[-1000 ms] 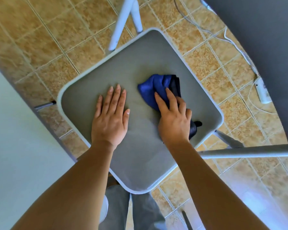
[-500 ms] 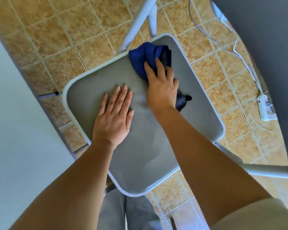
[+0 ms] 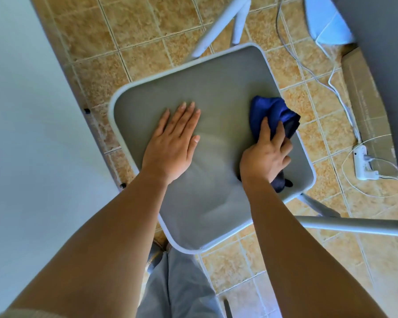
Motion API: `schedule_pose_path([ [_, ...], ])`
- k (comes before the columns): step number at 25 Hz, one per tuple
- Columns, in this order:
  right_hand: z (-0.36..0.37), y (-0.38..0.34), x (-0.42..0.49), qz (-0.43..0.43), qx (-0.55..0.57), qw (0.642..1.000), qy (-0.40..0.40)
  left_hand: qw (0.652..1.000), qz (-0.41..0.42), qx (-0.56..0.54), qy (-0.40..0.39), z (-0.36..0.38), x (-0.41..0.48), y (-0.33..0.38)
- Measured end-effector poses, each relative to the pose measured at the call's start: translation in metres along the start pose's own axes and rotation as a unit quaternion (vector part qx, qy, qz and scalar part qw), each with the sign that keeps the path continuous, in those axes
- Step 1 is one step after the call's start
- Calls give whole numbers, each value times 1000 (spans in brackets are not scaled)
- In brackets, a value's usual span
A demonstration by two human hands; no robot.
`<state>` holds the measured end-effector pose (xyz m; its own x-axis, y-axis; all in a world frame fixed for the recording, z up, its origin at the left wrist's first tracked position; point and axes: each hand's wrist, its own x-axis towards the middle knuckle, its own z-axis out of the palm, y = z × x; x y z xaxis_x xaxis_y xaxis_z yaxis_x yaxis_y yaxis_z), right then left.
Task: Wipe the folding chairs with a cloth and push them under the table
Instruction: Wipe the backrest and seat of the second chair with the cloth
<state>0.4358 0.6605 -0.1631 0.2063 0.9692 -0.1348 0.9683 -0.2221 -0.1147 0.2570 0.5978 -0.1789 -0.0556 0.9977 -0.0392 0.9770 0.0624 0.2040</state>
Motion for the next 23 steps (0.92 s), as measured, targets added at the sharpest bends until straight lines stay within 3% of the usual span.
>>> schedule_pose_path([
  [4, 6, -9, -74, -148, -2, 989, -1, 997, -11, -65, -37, -10, 3, -2],
  [8, 4, 34, -137, -316, -61, 947, -14, 996, -75, -52, -18, -10, -38, 8],
  [10, 0, 64, -131, -311, -83, 947, -1, 994, -99, -53, -20, -10, -61, 14],
  [15, -3, 44, -118, -94, -28, 994, -56, 982, -148, -73, -90, -21, -80, 24],
  [18, 0, 19, -149, -169, -21, 985, -33, 977, -159, -78, -117, -22, -74, 21],
  [23, 3, 52, -220, -368, -35, 928, -51, 972, -155, -104, -144, -28, -74, 20],
])
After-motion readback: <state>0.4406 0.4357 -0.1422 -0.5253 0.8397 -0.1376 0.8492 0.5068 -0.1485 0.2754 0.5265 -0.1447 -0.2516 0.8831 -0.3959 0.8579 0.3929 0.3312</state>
